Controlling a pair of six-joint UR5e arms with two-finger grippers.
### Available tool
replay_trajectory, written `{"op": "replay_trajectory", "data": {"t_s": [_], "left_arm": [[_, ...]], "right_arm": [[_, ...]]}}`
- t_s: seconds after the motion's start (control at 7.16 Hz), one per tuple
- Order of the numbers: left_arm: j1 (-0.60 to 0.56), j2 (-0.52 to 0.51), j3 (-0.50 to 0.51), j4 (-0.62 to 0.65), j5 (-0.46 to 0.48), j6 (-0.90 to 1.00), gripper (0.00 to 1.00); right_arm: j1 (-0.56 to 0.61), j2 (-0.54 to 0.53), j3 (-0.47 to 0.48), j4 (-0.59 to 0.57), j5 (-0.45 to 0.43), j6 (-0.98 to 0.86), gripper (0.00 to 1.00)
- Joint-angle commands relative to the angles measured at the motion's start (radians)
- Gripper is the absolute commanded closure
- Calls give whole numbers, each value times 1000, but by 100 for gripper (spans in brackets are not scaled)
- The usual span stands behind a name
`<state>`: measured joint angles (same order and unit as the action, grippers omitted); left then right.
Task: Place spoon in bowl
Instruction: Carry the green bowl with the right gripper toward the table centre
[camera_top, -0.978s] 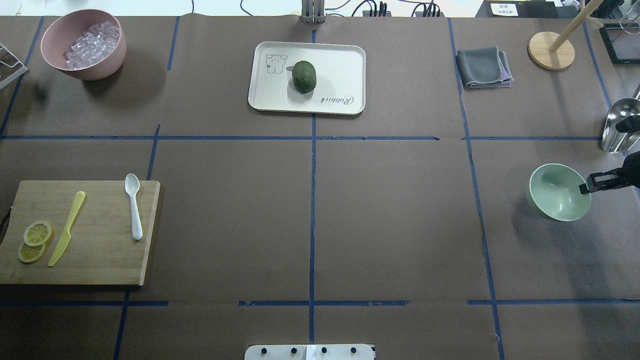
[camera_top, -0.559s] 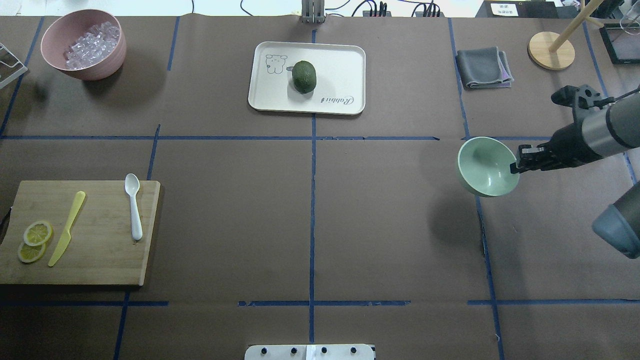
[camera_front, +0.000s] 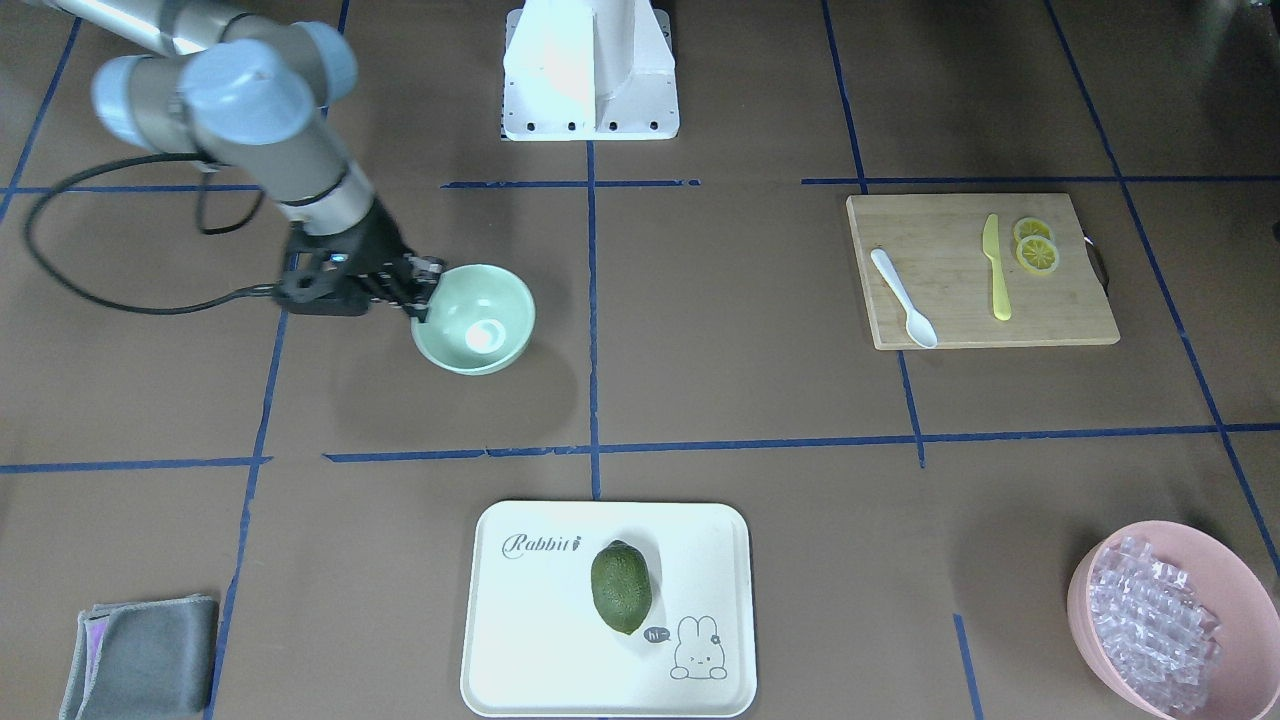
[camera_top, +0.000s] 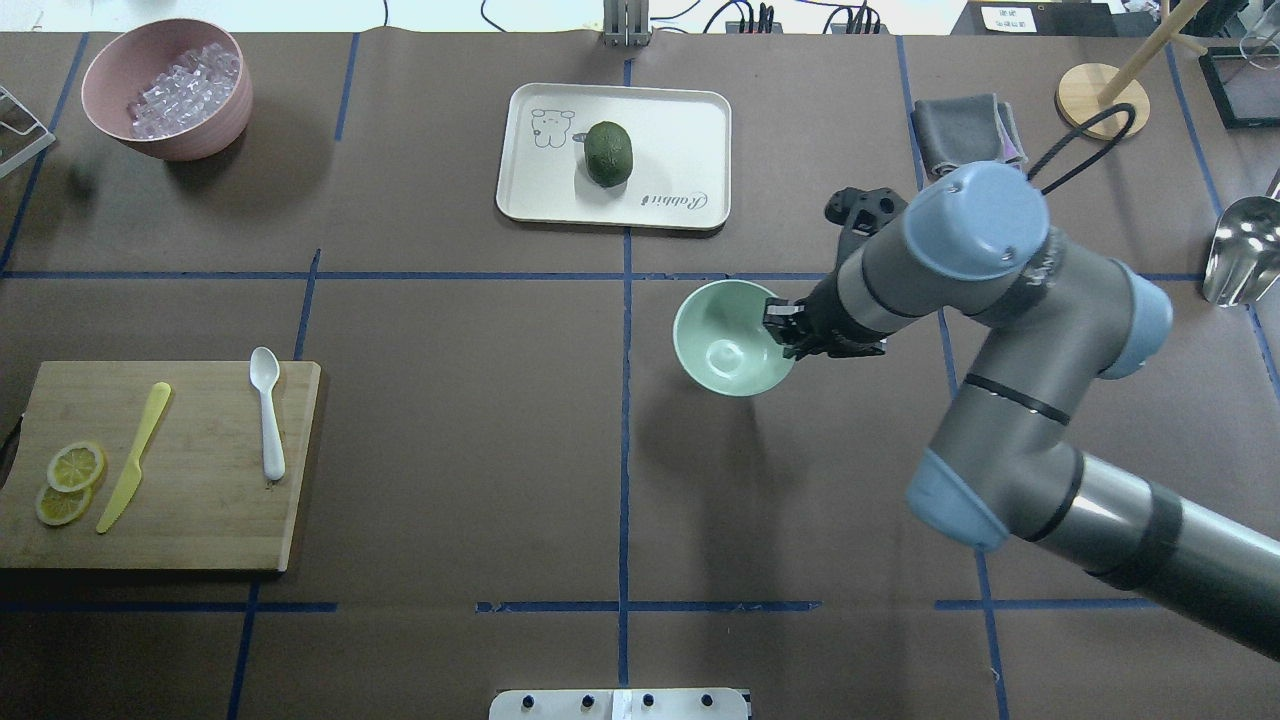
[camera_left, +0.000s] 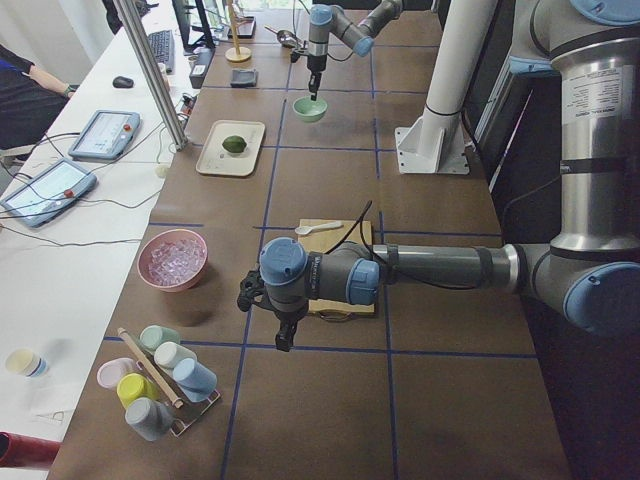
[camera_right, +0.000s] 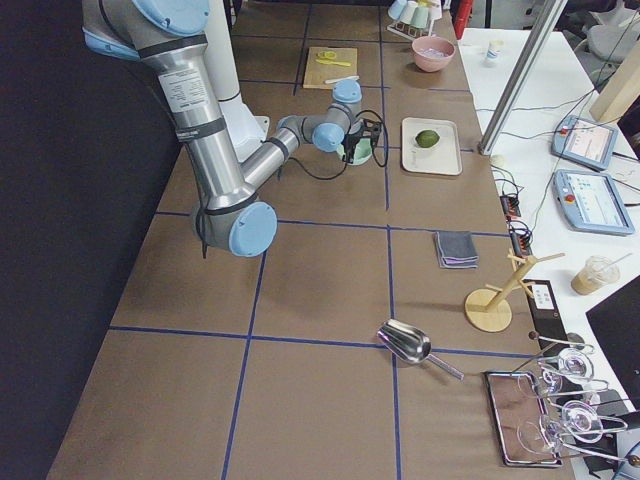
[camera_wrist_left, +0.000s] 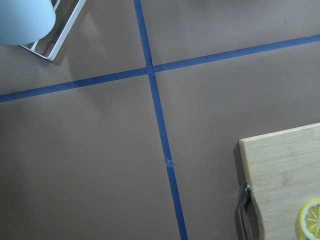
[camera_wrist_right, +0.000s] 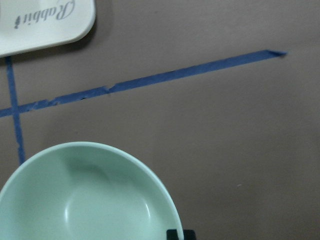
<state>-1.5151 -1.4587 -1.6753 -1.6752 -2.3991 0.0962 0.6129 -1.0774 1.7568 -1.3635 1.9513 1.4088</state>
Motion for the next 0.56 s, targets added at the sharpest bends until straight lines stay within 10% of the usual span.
{"op": "replay_trajectory", "data": {"t_s": [0.0, 0.42], "left_arm": [[3, -2, 0, 0, 0, 0, 0], [3, -2, 0, 0, 0, -1, 0]], "right_arm": [[-94, 192, -137, -29, -102, 125, 100], [-148, 188, -140, -28, -158, 121, 98]]}}
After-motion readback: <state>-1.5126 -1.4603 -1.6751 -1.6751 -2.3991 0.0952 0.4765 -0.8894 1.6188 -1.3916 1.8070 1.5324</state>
